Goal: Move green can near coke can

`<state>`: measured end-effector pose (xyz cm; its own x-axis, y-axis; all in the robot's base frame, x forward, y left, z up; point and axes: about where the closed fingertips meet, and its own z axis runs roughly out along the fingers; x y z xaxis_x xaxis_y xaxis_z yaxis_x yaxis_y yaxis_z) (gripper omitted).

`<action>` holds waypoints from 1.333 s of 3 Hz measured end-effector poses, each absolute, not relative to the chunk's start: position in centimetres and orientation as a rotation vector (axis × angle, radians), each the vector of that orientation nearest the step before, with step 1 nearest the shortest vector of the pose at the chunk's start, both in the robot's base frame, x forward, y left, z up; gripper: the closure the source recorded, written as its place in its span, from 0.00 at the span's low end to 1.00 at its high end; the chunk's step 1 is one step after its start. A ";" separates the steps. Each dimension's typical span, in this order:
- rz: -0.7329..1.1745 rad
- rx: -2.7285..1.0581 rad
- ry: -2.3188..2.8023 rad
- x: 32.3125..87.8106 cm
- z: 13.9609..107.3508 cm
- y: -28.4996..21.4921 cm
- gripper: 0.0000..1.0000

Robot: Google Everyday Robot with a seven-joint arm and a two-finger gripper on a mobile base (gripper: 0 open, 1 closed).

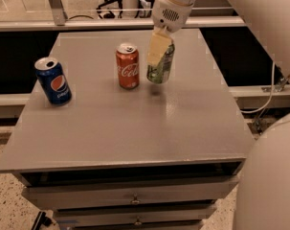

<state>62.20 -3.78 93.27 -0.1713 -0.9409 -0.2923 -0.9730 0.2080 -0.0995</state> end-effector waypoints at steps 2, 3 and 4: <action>0.175 -1.681 2.311 62.1 91.0 -3.7 1.00; 0.178 -1.655 2.346 61.9 90.3 -3.7 1.00; 0.176 -1.635 2.358 61.6 90.1 -3.5 1.00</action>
Offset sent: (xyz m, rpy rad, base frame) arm -0.0106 -0.0047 -0.0337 -0.0025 0.0716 -0.1689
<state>61.59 -3.47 90.13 -0.3291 -0.9002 -0.2851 -0.9326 0.3572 -0.0515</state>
